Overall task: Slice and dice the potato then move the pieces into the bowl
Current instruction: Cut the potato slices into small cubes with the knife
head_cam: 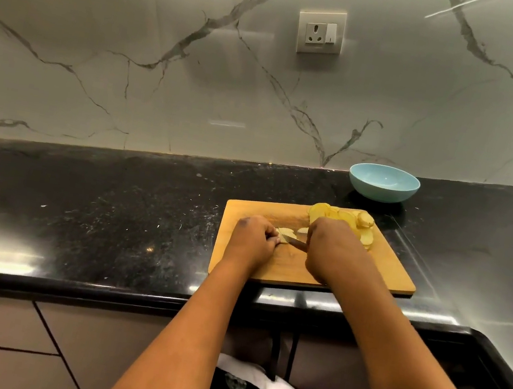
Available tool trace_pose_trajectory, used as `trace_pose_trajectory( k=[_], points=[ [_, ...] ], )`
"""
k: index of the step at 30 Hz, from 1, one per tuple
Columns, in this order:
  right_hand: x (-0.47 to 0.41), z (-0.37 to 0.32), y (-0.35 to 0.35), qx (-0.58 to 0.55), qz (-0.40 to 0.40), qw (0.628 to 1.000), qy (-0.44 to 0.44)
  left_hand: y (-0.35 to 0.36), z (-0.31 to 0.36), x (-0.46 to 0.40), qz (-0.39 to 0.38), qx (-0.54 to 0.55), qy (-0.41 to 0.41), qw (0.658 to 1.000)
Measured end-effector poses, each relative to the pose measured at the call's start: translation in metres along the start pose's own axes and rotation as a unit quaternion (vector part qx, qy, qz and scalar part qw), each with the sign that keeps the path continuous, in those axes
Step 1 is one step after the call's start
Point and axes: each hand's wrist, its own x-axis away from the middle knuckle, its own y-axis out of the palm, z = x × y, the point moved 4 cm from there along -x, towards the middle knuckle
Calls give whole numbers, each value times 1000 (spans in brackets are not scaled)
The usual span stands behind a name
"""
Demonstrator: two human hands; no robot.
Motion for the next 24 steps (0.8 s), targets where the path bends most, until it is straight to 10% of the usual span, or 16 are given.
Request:
trace_pose_trajectory(
  k=[24],
  points=[
    [4, 1, 17, -29, 26, 999, -20, -5, -3, 6, 39, 25, -18, 999]
  ],
)
